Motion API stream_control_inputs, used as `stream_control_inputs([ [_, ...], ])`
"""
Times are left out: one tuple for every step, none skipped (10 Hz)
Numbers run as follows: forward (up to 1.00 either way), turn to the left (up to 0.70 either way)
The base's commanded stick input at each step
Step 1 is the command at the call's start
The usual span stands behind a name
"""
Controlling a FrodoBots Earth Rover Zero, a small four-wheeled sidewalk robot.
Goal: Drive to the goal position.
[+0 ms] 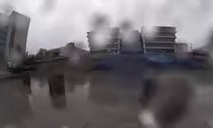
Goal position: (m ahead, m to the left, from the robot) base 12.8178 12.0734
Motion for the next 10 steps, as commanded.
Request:
stream_control_inputs([
  [1.0,0.4],
  [1.0,0.4],
  [1.0,0.4],
  [1.0,0.4],
  [1.0,0.1],
  [1.0,0.04],
  [1.0,0.0],
  [1.0,0.0],
  [1.0,0.0],
  [1.0,0.0],
])
